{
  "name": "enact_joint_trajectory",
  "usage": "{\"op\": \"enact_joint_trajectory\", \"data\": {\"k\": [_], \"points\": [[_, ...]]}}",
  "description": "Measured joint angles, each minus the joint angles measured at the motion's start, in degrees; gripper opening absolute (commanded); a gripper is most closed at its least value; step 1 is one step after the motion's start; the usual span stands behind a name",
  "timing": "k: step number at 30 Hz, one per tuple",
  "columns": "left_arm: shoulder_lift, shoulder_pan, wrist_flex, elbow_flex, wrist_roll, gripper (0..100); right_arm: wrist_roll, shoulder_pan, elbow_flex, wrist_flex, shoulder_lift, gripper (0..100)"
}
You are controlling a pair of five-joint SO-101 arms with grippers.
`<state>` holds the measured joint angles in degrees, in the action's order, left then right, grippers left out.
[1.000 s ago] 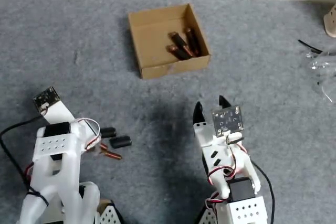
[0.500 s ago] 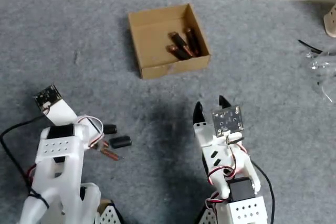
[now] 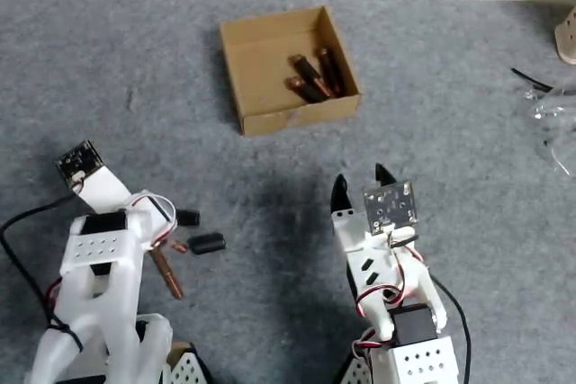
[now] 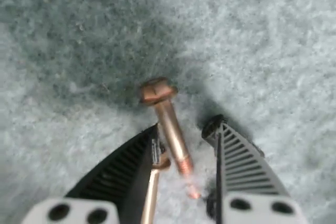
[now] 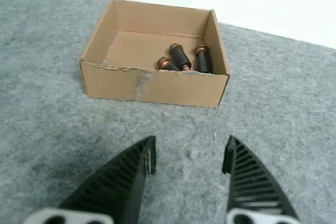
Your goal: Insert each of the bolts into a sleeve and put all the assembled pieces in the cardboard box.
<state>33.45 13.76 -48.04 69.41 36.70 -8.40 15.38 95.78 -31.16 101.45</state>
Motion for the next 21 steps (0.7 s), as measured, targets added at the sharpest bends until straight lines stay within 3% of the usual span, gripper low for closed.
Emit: {"op": "enact_joint_trajectory", "data": {"k": [21], "points": [[-2.02,0.0,-2.81,0.26,-0.09,17,0.0,0.0,0.0,0.0,0.0,19.6]]}}
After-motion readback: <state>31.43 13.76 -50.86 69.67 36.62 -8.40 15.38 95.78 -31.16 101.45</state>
